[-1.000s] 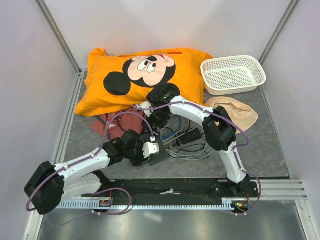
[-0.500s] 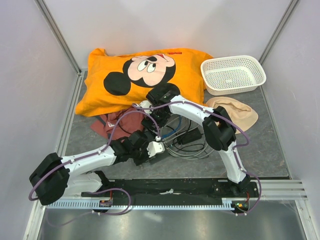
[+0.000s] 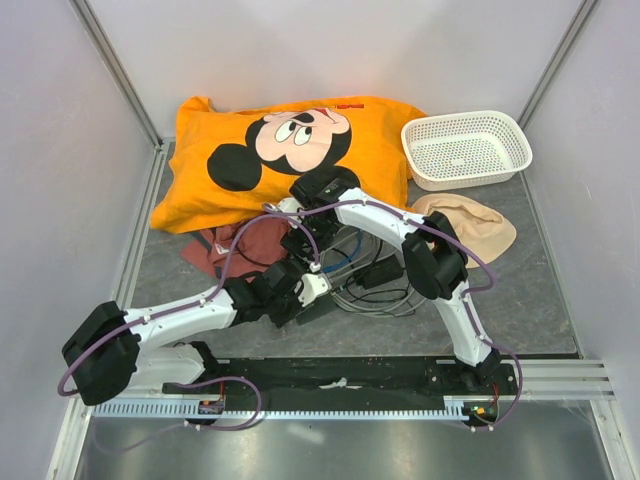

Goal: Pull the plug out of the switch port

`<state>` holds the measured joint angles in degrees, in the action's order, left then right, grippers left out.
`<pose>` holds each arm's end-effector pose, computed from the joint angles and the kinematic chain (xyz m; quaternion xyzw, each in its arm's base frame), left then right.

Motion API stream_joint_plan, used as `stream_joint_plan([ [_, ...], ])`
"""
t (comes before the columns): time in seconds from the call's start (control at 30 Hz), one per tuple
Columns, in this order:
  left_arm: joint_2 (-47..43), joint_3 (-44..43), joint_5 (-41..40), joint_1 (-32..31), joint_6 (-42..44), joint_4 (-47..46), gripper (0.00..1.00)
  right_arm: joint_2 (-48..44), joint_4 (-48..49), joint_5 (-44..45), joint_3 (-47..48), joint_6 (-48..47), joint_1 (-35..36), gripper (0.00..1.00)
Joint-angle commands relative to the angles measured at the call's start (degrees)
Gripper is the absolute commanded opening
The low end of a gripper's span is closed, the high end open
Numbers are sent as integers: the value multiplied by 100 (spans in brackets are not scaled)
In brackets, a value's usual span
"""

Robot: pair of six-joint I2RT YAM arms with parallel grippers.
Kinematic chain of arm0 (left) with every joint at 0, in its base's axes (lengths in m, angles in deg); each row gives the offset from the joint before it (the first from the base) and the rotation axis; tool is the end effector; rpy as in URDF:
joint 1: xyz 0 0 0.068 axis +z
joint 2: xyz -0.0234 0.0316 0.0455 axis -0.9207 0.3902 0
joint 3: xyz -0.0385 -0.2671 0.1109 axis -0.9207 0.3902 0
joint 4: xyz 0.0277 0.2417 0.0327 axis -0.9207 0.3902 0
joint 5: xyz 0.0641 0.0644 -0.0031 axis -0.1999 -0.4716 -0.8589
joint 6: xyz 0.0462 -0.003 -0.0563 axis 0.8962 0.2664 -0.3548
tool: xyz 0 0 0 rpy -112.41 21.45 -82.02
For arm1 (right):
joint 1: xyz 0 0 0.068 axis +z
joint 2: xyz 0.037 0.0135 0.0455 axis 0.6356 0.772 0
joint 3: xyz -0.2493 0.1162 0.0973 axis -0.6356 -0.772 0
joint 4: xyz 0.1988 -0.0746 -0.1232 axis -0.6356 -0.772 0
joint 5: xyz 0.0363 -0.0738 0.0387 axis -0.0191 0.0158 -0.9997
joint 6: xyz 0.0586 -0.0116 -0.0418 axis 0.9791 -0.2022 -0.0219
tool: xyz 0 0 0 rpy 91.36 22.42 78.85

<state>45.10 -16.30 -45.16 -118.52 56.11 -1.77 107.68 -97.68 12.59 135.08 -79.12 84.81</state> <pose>0.1276 -0.1620 0.1789 0.5105 0.8140 -0.1005 0.2583 0.3192 0.3458 0.1950 -0.4895 0.8476 0.1701 0.1139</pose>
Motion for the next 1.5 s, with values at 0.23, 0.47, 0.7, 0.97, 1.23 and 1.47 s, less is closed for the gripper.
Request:
stream_joint_plan([
  [0.23, 88, -403, 22, -37, -177, -504, 37, 278, 274, 536, 230, -71, -8, 98],
  [0.47, 263, -473, -239, -204, -212, -486, 37, 269, 257, 588, 248, -98, -8, 98],
  [0.7, 913, -728, -574, -354, -326, -381, 33, 347, 221, 597, 432, -159, -104, 98],
  [0.97, 993, -825, -416, -406, -353, -275, 20, 462, 125, 430, 678, -133, -210, 98],
  [1.23, 1090, -921, -311, -397, -502, -275, 14, 374, 116, 404, 494, -98, -210, 98],
  [1.47, 976, -860, -258, -397, -362, -257, 1, 234, 177, 386, 151, -27, -210, 98],
])
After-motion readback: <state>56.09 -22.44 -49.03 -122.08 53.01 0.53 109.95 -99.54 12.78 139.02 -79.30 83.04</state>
